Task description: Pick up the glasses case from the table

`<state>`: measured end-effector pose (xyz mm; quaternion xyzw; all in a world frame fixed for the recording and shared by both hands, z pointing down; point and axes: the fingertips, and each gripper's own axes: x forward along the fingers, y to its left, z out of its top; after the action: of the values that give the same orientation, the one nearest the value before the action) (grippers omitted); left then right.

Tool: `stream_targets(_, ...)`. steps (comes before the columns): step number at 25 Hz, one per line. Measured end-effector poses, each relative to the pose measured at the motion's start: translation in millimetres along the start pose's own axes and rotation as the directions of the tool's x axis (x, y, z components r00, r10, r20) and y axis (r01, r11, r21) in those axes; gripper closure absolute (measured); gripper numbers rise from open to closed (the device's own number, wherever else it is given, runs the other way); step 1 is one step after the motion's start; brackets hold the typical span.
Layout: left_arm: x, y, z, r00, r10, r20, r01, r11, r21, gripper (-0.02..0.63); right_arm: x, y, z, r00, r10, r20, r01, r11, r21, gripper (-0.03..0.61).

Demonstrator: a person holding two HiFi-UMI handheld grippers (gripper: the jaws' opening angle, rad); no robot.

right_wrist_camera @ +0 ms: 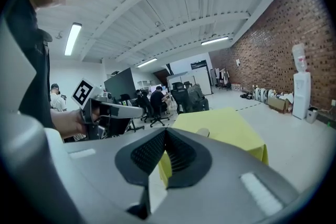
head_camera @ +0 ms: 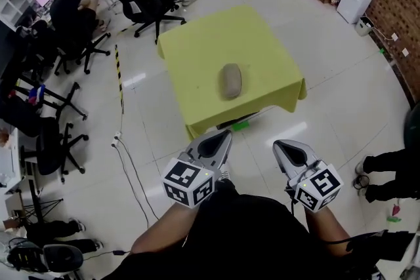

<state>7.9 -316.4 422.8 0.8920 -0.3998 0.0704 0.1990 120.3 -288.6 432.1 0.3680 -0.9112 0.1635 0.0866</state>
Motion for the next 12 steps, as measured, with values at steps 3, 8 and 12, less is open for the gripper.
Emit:
stream_targets(3,6,25,10,1.0,-0.021,0.008,0.021,1.0,-0.007,0.606,27,-4,12,1.0,-0.018,-0.005,0.018,1.0,-0.01,0.575)
stream_targets(8,14,66,26,0.998,-0.057,0.018,0.058,0.998,-0.01,0.606,73,-6,23,0.999,-0.034,-0.035,0.034,0.999,-0.016,0.575)
stream_targets(12,21,97,32,0.997,-0.078,0.009,0.078,0.997,-0.011,0.603,104,-8,36,0.998,-0.051,-0.036,0.05,0.998,-0.025,0.575)
